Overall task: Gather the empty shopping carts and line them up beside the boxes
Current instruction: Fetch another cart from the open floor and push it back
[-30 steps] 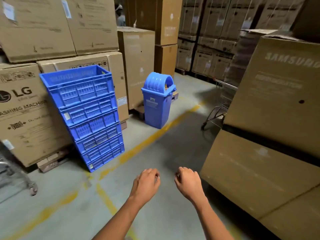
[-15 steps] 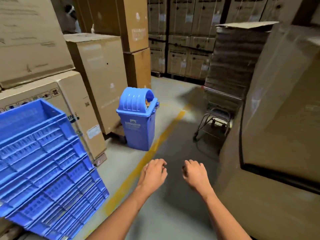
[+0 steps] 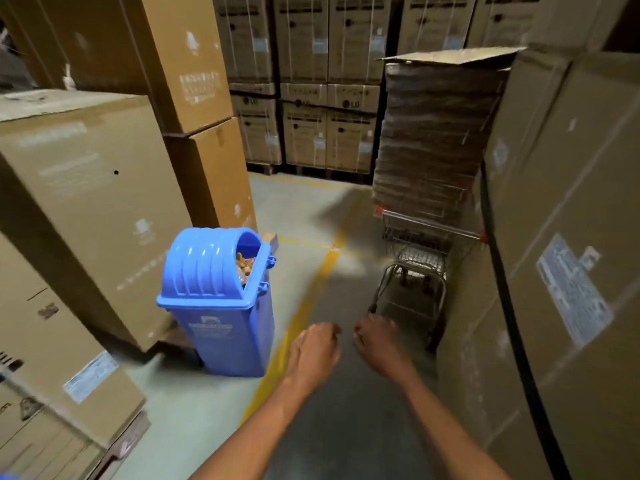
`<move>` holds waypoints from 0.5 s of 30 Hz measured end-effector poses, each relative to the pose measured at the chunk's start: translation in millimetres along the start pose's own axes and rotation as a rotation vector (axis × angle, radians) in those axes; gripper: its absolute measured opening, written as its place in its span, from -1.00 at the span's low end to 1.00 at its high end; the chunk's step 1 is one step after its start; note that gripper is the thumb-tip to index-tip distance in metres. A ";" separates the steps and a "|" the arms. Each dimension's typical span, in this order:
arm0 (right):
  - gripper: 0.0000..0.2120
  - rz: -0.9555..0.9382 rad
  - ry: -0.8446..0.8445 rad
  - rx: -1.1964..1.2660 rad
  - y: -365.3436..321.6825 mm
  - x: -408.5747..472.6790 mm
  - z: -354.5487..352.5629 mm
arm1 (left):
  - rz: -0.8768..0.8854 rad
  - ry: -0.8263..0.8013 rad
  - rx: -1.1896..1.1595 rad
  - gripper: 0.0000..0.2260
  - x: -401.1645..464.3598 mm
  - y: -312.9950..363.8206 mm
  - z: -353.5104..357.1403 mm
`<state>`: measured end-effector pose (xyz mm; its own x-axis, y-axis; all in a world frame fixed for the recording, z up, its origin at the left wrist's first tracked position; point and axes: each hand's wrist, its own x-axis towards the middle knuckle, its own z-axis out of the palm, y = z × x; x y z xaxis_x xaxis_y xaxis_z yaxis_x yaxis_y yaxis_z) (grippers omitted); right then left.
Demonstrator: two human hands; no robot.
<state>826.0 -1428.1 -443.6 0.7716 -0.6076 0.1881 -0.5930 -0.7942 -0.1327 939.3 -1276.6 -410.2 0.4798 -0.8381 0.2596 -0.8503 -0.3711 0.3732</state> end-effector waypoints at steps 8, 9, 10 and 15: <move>-0.89 0.147 0.059 -0.003 69.6 188.5 2.0 | 0.090 -0.015 -0.052 -0.76 218.9 -18.3 44.5; -0.90 0.150 0.070 -0.013 79.9 210.2 3.7 | 0.106 -0.029 -0.044 -0.75 246.5 -22.3 54.7; -0.91 0.161 0.073 -0.027 91.2 230.9 7.4 | 0.128 -0.042 -0.031 -0.74 272.5 -25.4 64.1; -0.90 0.316 0.097 -0.040 150.8 323.6 27.2 | 0.226 -0.092 -0.106 -0.57 389.0 -36.2 99.5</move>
<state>992.5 -1744.7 -429.1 0.5238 -0.8187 0.2353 -0.8095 -0.5644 -0.1617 1135.1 -1629.0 -411.4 0.2541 -0.9295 0.2671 -0.9041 -0.1301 0.4071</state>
